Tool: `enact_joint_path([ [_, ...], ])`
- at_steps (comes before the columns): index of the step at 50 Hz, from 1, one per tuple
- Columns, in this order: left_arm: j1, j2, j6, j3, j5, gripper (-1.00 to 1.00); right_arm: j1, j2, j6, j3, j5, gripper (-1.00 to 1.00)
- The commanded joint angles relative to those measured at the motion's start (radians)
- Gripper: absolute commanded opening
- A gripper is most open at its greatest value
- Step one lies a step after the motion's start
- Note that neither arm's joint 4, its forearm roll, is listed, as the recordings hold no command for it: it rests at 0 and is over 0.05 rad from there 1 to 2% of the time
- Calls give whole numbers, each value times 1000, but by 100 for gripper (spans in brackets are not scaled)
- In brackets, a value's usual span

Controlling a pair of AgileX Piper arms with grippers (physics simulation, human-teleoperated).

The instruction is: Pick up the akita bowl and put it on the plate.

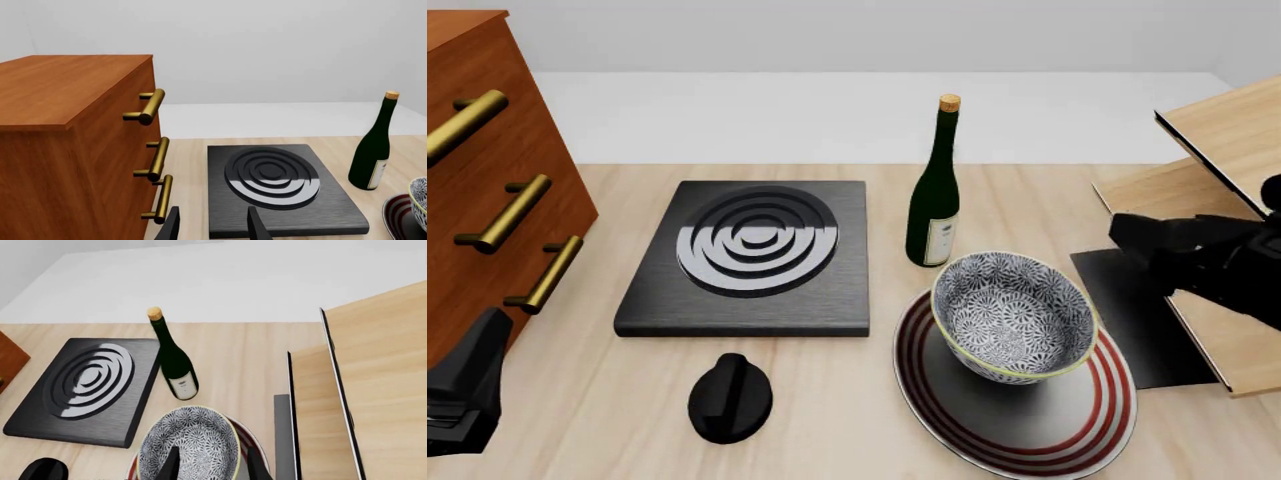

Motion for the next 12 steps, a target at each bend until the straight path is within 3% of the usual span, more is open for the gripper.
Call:
enact_joint_path([
  [1, 0, 1, 0, 1, -1, 100, 30, -153, -31, -53, 116, 100],
  [12, 7, -7, 5, -3, -7, 100, 40, -259, -83, -21, 109, 100],
])
